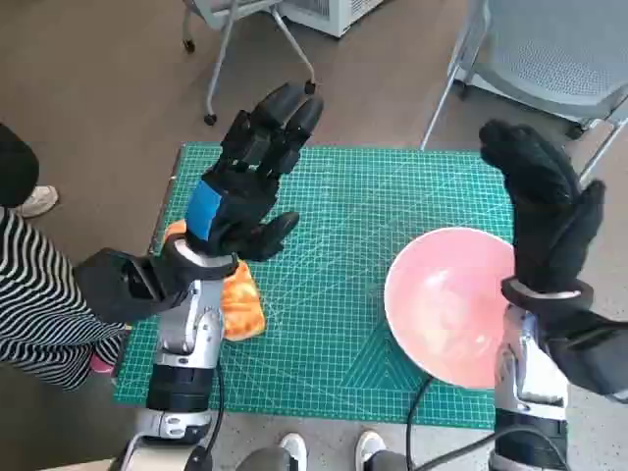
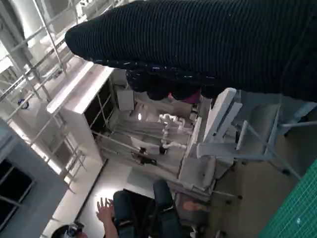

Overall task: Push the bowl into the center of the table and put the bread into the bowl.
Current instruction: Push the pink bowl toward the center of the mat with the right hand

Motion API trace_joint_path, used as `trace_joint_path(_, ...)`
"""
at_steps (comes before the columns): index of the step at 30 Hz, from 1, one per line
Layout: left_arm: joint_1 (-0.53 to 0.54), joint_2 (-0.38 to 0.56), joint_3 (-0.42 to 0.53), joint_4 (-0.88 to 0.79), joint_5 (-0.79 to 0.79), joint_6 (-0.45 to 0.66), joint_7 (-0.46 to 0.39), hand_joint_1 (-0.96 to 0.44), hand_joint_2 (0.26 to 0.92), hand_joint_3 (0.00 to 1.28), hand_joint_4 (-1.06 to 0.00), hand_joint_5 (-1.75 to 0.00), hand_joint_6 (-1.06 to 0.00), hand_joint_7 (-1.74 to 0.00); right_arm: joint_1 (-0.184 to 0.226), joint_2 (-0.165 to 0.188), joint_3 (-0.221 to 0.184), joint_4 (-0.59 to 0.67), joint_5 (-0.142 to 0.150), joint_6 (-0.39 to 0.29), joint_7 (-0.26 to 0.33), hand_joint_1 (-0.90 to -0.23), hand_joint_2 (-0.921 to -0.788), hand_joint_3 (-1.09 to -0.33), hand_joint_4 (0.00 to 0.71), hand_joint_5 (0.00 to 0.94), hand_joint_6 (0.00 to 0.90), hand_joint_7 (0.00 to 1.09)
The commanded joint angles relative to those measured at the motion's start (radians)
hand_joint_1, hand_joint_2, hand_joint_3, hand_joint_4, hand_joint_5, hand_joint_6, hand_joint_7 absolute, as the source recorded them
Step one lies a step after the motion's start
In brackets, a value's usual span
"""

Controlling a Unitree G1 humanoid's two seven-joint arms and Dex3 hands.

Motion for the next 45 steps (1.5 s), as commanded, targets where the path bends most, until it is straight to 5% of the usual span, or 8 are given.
trace_joint_path(1, -0.012, -0.003, 0.002, 0.002, -0.005, 0.006, 0.001, -0.45, 0.704, 0.61, 0.0, -0.21, 0.0, -0.4, 0.024, -0.016, -0.025, 0.01, 0.016, 0.0, 0.004, -0.651, -0.921, -0.698, 0.195, 0.004, 0.114, 0.5)
trace_joint_path(14, -0.016, -0.004, 0.005, 0.014, 0.0, 0.004, 0.007, -0.46, 0.704, 0.61, 0.0, -0.22, 0.0, -0.4, 0.036, -0.005, -0.04, -0.004, -0.009, 0.0, -0.034, -0.658, -0.921, -0.708, 0.193, 0.003, 0.114, 0.51)
trace_joint_path(24, -0.013, -0.006, 0.004, 0.013, 0.001, 0.001, 0.01, -0.46, 0.703, 0.61, 0.0, -0.21, 0.0, -0.39, 0.058, -0.021, -0.054, -0.026, 0.008, 0.011, -0.027, -0.662, -0.921, -0.71, 0.194, 0.003, 0.113, 0.51)
trace_joint_path(32, -0.002, -0.003, 0.005, 0.001, 0.007, -0.002, 0.016, -0.46, 0.702, 0.61, 0.0, -0.21, 0.0, -0.39, 0.121, -0.068, -0.141, -0.005, 0.028, -0.039, -0.026, -0.656, -0.921, -0.73, 0.187, 0.001, 0.068, 0.56)
trace_joint_path(36, 0.001, -0.001, 0.007, 0.001, 0.012, -0.01, 0.022, -0.46, 0.703, 0.6, 0.0, -0.22, 0.0, -0.39, 0.144, -0.071, -0.19, 0.052, 0.014, -0.085, -0.058, -0.647, -0.921, -0.75, 0.18, 0.0, 0.022, 0.61)
trace_joint_path(45, 0.005, 0.003, 0.013, 0.004, 0.019, -0.023, 0.034, -0.47, 0.708, 0.59, 0.0, -0.22, 0.0, -0.39, 0.164, -0.084, -0.283, 0.286, 0.035, -0.197, -0.081, -0.639, -0.921, -0.768, 0.171, 0.0, 0.002, 0.6)
